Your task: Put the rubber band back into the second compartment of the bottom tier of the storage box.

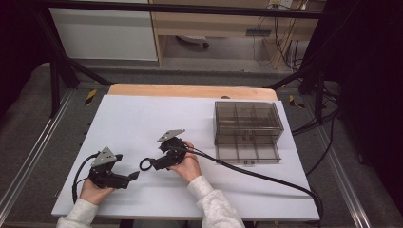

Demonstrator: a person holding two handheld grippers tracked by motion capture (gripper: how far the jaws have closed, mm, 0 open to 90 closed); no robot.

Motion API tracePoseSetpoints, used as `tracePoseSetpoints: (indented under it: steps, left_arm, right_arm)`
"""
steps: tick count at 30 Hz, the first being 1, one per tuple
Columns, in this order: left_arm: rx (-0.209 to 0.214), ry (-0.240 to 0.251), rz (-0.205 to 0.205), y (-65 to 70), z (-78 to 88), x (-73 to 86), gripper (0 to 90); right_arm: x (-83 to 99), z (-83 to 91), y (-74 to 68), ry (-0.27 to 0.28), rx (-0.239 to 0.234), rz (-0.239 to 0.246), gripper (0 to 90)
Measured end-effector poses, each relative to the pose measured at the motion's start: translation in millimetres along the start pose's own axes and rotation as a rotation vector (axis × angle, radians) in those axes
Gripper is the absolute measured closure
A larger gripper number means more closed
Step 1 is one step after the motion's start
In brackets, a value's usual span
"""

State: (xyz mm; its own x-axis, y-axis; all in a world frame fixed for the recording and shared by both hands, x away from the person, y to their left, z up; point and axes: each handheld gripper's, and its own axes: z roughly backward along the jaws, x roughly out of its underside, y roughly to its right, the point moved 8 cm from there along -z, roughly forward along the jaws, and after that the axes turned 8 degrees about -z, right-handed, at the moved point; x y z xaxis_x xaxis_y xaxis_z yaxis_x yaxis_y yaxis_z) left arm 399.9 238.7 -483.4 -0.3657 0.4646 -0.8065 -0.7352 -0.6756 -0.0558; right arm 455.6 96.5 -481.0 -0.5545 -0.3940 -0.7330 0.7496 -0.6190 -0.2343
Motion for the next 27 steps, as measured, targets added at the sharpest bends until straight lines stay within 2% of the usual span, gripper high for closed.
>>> tracePoseSetpoints:
  steps: [9,15,27]
  left_arm:
    - [0.001,0.0,-0.001,0.2,-0.1,-0.1,2.3]
    - [0.001,0.0,-0.002,0.4,-0.1,-0.2,2.3]
    - [0.0,0.003,-0.001,0.2,0.1,-0.5,2.3]
  right_arm:
    - [1.1,-12.8,-6.2,-0.018,-0.012,0.0,27.3]
    - [2.0,-18.3,-11.4,-0.029,-0.004,0.029,35.8]
    - [6.1,-26.1,-12.0,-0.05,0.007,0.05,56.6]
